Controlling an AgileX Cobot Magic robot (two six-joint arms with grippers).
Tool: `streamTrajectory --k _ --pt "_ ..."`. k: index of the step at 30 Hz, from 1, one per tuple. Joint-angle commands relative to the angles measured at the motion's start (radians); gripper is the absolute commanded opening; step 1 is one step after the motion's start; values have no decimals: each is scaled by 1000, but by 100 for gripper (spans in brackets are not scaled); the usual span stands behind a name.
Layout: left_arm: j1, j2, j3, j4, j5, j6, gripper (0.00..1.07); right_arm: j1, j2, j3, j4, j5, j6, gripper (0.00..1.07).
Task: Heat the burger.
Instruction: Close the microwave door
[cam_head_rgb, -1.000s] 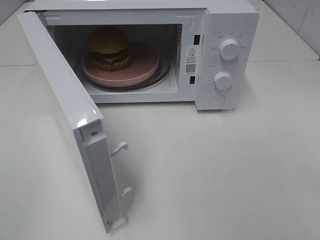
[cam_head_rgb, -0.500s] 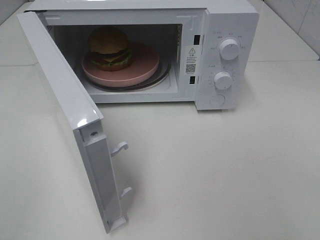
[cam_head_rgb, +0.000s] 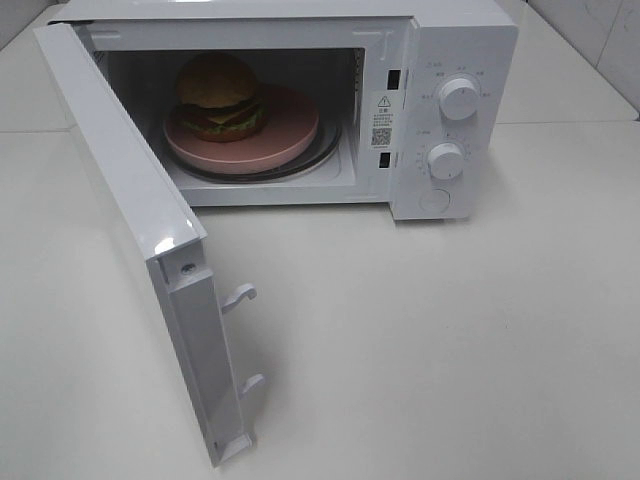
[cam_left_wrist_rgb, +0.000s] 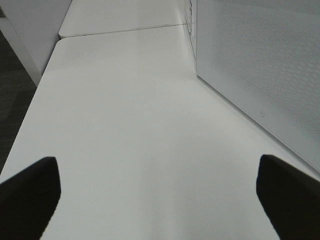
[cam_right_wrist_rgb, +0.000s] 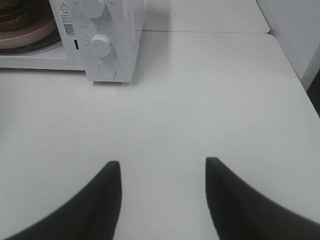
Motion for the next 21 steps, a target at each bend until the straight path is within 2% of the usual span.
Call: streamTrajectory --k 1,5,7,10,16,18,19,20,21 --pt "1 -19 2 30 -10 -18 100 -3 -27 1 -2 -9 -6 53" --pt "1 -18 -4 34 -18 -39 100 -3 -27 1 -2 -9 -6 53" --pt "1 10 -39 27 -70 -90 100 -3 -27 1 -2 -9 -6 53" --pt "1 84 -75 28 -121 -112 100 -3 -27 1 -2 -9 -6 53" --pt "-3 216 -71 26 -267 -112 100 -3 -27 1 -2 -9 -6 53" --pt "-4 257 -39 23 -440 -87 99 -3 -27 1 -2 -9 -6 53" --pt "-4 257 -39 23 -440 -87 99 -3 -27 1 -2 -9 -6 53" --pt "-4 283 6 22 -574 -46 94 -3 -27 1 -2 -9 -6 53" --pt "-4 283 6 22 -574 -46 94 -3 -27 1 -2 -9 -6 53"
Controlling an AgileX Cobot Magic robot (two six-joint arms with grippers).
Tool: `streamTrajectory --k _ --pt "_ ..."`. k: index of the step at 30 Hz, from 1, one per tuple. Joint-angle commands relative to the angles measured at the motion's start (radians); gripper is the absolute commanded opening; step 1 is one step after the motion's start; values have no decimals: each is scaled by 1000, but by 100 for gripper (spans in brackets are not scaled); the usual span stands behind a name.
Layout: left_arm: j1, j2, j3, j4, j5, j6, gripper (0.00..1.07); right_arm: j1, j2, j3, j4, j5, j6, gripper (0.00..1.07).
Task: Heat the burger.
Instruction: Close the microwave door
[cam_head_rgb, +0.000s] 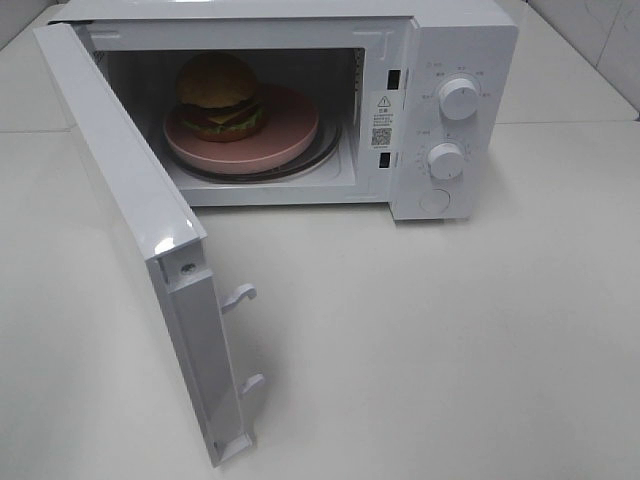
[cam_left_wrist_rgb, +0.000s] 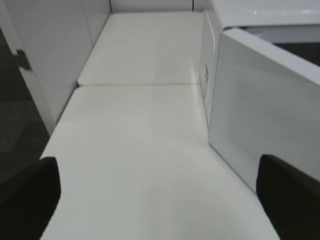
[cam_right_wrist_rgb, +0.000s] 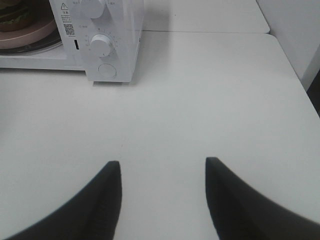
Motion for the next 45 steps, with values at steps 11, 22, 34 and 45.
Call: streamTrajectory --k 11,22,34,45 --pt "-4 288 258 -38 -697 20 0 -3 -27 1 -2 -9 -6 53" --pt "-4 578 265 -30 -934 -29 0 -3 -27 1 -2 -9 -6 53" --pt "-31 983 265 393 -1350 -309 0 -3 -27 1 -2 -9 -6 53" --pt "-33 1308 226 664 -1738 -457 0 -3 -27 1 -2 -9 -6 53"
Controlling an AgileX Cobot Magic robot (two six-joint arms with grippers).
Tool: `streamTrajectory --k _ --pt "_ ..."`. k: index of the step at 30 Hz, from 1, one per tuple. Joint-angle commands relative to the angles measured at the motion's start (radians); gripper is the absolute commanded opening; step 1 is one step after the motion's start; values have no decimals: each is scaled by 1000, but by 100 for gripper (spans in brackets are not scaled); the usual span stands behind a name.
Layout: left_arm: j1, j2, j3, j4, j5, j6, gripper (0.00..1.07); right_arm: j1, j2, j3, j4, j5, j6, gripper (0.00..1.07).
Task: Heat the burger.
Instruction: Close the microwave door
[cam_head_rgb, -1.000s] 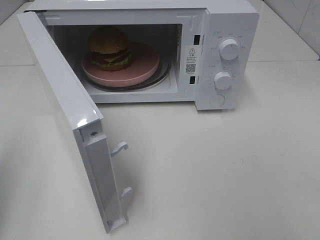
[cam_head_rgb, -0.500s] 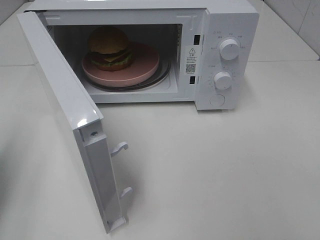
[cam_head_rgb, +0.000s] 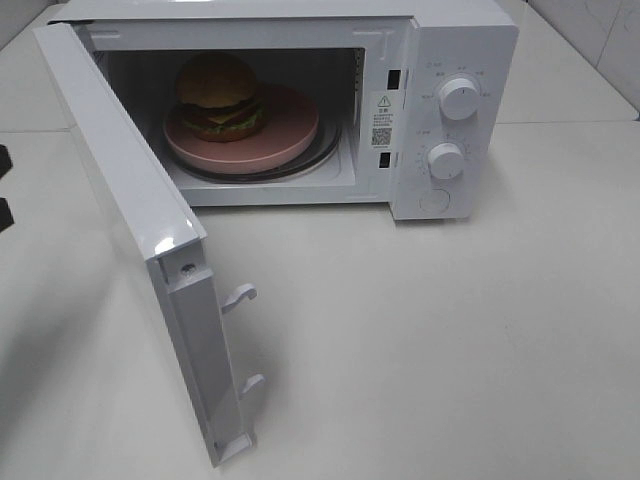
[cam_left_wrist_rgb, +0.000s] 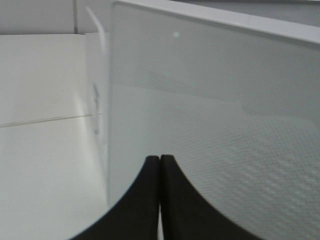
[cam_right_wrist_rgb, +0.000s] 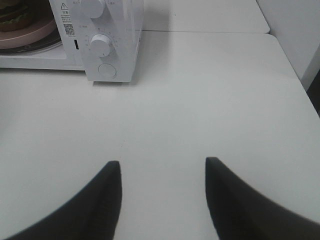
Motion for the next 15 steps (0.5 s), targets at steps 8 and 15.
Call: streamTrajectory --k 8,15 --pt "-109 122 -117 99 -16 -70 0 -3 -27 1 -2 -9 -6 53" --pt "-154 134 -145 62 6 -63 0 -3 -27 1 -2 -9 -6 53"
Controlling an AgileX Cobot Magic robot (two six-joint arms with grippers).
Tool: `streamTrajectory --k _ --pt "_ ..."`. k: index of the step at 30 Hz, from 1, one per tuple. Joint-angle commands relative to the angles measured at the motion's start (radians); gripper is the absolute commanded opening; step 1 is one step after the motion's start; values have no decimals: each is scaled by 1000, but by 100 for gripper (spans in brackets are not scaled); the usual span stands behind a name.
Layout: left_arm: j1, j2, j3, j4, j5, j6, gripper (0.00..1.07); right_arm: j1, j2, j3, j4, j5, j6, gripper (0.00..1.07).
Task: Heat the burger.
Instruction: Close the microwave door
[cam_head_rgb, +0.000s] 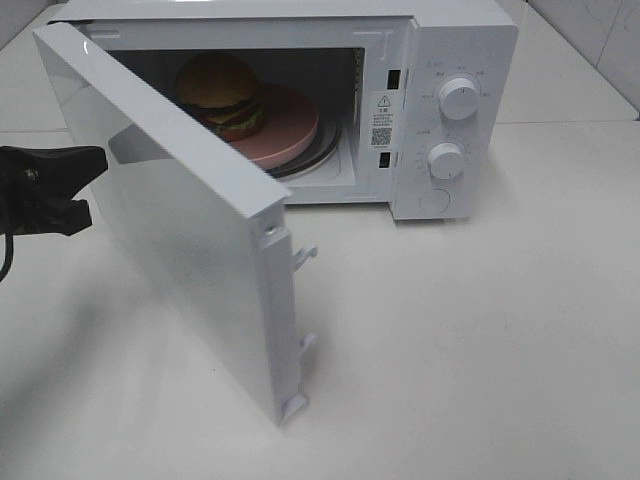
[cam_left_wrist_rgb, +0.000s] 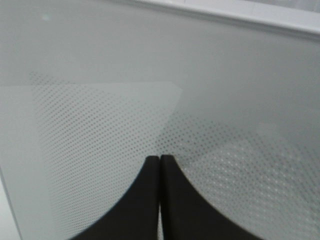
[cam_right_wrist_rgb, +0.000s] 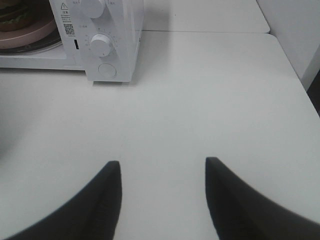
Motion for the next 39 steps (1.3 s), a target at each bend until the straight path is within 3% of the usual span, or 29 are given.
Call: streamTrajectory --k 1,7,11,17,31,39 --pt "-7 0 -12 -11 -3 1 0 -3 -27 1 -2 -9 -6 53" --pt "-13 0 -18 -18 3 4 0 -3 -27 1 -2 -9 -6 53" --pt "-57 0 -29 -68 58 54 0 -3 -27 1 -2 -9 -6 53" --pt "-101 0 -59 -122 73 72 0 -3 -27 1 -2 -9 -6 53" --pt "-192 83 -200 -240 155 75 0 -3 -27 1 -2 -9 -6 53" --pt "-216 170 -274 -312 156 113 0 -3 -27 1 -2 -9 -6 53"
